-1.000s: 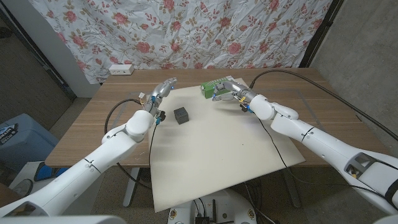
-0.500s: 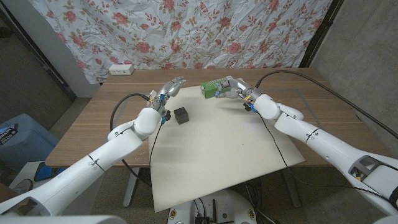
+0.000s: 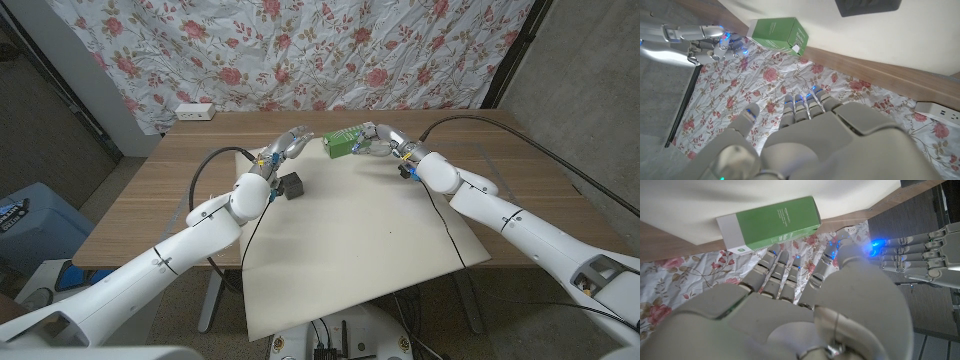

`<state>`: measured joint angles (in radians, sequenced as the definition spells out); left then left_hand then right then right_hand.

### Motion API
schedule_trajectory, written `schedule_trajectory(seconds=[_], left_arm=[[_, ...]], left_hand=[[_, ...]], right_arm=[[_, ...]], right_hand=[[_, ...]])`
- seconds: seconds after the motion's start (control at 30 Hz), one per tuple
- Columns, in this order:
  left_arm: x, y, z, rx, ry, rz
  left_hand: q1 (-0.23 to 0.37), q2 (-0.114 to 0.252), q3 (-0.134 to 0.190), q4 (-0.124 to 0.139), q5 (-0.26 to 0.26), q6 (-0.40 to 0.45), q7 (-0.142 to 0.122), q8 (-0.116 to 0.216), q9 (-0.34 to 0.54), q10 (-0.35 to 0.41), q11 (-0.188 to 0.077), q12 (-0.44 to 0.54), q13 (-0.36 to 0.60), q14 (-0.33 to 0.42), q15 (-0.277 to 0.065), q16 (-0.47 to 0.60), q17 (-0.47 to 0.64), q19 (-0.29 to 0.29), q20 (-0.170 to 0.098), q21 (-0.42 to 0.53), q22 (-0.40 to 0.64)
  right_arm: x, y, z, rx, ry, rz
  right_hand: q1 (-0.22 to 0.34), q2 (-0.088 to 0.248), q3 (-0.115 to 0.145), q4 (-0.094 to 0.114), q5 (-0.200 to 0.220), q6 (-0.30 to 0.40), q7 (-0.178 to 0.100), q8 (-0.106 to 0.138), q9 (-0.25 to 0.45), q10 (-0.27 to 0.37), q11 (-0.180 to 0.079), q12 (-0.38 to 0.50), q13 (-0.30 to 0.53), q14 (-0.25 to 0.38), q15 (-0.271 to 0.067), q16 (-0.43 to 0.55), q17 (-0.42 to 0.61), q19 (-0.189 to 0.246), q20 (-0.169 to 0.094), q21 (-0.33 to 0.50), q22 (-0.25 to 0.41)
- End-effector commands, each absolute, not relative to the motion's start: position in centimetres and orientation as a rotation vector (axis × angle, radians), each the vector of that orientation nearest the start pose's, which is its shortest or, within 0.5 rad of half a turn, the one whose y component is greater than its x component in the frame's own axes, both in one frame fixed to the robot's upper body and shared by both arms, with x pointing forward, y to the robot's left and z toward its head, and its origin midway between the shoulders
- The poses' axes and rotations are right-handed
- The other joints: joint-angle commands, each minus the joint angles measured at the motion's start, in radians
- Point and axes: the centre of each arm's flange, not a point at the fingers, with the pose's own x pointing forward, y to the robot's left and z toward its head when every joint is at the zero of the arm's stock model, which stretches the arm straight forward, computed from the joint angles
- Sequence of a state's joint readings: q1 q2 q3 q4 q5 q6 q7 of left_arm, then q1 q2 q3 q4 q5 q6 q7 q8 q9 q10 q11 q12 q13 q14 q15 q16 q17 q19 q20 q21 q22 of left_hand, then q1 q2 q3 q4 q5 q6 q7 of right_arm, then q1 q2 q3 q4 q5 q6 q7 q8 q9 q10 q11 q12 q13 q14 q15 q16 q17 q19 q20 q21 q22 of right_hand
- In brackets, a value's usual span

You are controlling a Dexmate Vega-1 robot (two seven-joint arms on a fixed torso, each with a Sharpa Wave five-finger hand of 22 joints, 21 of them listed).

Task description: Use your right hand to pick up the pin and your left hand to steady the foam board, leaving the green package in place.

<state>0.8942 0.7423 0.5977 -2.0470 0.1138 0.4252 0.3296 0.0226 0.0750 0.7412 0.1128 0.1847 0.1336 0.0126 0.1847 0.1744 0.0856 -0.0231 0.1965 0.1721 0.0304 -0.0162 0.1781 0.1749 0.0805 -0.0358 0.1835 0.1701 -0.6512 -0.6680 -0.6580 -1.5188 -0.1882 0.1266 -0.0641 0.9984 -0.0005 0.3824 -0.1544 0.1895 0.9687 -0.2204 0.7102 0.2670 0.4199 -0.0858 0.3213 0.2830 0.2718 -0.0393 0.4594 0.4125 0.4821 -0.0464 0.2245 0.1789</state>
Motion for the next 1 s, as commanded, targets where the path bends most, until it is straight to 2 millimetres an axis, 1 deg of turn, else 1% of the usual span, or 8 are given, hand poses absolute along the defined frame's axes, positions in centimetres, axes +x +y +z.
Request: schedule_trajectory(seconds=[0.03,0.27,0.63,0.8,0.83,1.0], left_arm=[[54.2,14.6,0.3,0.955,-0.652,0.063],[54.4,13.2,-0.6,1.02,-0.647,0.074],[55.5,11.7,-2.0,1.074,-0.612,0.062],[56.0,10.9,-2.6,1.124,-0.595,0.042],[56.0,10.8,-2.7,1.124,-0.589,0.043],[56.4,10.1,-3.1,1.153,-0.591,0.028]], left_hand=[[-0.013,0.084,-0.001,0.011,-0.002,-0.005,0.003,-0.003,0.002,0.002,-0.003,-0.004,0.003,0.007,0.001,0.006,0.004,-0.005,-0.018,-0.003,0.001],[-0.019,0.082,-0.007,0.021,-0.001,-0.01,0.003,-0.005,0.001,0.001,-0.004,-0.005,0.002,0.007,0.001,0.005,0.005,-0.016,-0.022,-0.004,0.001],[-0.027,0.077,-0.018,0.038,0.0,-0.03,0.001,-0.01,0.002,-0.004,-0.006,-0.008,0.002,0.004,0.0,0.005,0.005,-0.033,-0.029,-0.005,0.001],[-0.035,0.072,-0.034,0.057,0.001,-0.042,0.003,-0.01,0.002,-0.026,-0.009,-0.015,0.002,-0.006,0.001,0.002,0.006,-0.053,-0.034,-0.007,0.002],[-0.037,0.071,-0.038,0.062,0.001,-0.044,0.003,-0.01,0.002,-0.031,-0.014,-0.016,0.002,-0.008,0.002,0.002,0.006,-0.057,-0.035,-0.007,0.002],[-0.041,0.069,-0.05,0.071,0.002,-0.06,0.004,-0.013,0.002,-0.036,-0.011,-0.016,0.002,-0.015,0.003,0.002,0.007,-0.072,-0.039,-0.008,0.003]], right_arm=[[62.3,-20.0,3.0,-0.969,-0.771,0.228],[62.1,-20.5,2.9,-0.938,-0.782,0.245],[61.9,-21.3,3.4,-0.919,-0.796,0.257],[61.8,-21.5,3.4,-0.919,-0.803,0.262],[61.8,-21.5,3.4,-0.919,-0.804,0.263],[61.7,-21.6,3.3,-0.918,-0.811,0.265]], right_hand=[[-0.001,0.005,-0.001,0.0,0.009,0.019,-0.008,-0.005,0.002,0.009,0.003,-0.003,0.003,-0.003,-0.105,0.003,0.003,0.002,-0.003,-0.001,0.003],[-0.001,0.006,-0.002,-0.001,0.01,0.021,-0.008,-0.009,-0.001,0.011,0.004,-0.004,0.002,-0.003,-0.104,0.002,0.003,0.002,-0.003,-0.001,0.003],[-0.003,0.007,-0.005,-0.002,0.012,0.021,-0.007,-0.02,-0.012,0.012,0.005,-0.006,0.001,-0.004,-0.104,0.001,0.003,0.002,-0.003,-0.002,0.003],[-0.003,0.008,-0.006,-0.002,0.013,0.023,-0.007,-0.024,-0.017,0.012,0.006,-0.007,0.0,-0.003,-0.104,0.001,0.002,0.002,-0.003,-0.003,0.003],[-0.003,0.009,-0.006,-0.002,0.013,0.024,-0.007,-0.024,-0.017,0.012,0.006,-0.007,0.0,-0.003,-0.103,0.001,0.002,0.002,-0.003,-0.003,0.003],[-0.003,0.009,-0.007,-0.003,0.014,0.024,-0.007,-0.026,-0.019,0.016,0.009,-0.007,0.0,-0.002,-0.104,0.001,0.002,0.002,-0.003,-0.003,0.003]])
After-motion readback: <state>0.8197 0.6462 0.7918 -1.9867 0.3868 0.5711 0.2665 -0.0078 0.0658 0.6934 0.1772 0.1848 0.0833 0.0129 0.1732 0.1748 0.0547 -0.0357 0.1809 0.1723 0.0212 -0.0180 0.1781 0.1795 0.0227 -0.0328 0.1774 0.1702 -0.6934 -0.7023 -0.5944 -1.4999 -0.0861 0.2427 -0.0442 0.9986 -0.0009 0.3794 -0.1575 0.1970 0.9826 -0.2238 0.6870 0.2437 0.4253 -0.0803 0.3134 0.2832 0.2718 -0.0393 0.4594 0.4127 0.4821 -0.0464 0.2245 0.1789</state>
